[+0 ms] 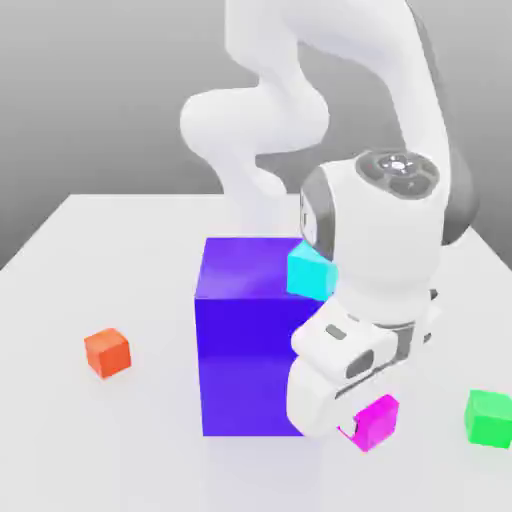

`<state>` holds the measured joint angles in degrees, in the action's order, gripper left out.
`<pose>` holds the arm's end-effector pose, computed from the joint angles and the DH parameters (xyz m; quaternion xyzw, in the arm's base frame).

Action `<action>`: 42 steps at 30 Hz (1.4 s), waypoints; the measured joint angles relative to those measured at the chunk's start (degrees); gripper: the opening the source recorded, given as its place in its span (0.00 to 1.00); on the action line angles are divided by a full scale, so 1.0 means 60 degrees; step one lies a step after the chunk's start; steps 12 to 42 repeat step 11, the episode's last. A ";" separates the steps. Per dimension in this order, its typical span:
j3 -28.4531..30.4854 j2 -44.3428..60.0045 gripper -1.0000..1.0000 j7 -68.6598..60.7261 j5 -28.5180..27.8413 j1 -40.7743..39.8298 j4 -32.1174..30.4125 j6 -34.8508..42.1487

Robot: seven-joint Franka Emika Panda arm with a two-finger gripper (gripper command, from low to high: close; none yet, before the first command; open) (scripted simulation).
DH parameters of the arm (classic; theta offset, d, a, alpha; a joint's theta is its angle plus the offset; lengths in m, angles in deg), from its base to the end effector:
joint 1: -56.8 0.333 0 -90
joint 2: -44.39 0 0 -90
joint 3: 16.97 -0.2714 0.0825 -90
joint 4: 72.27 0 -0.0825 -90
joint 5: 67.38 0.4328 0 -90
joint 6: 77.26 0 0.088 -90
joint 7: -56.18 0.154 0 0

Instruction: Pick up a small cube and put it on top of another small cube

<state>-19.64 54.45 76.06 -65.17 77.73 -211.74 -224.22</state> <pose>0.4576 0.2021 0.0969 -0.9995 -0.0158 0.0261 0.0049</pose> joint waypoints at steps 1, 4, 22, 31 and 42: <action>-0.0250 -0.0064 0.00 0.0024 -0.0132 0.0281 -0.0014 -0.0002; -0.0942 0.0089 0.00 0.0274 -0.0764 0.1228 -0.0109 -0.0508; -0.0867 0.1220 1.00 0.0638 -0.1355 0.1729 -0.0038 -0.1628; -0.0867 0.1220 1.00 0.0638 -0.1355 0.1729 -0.0038 -0.1628; -0.0867 0.1220 1.00 0.0638 -0.1355 0.1729 -0.0038 -0.1628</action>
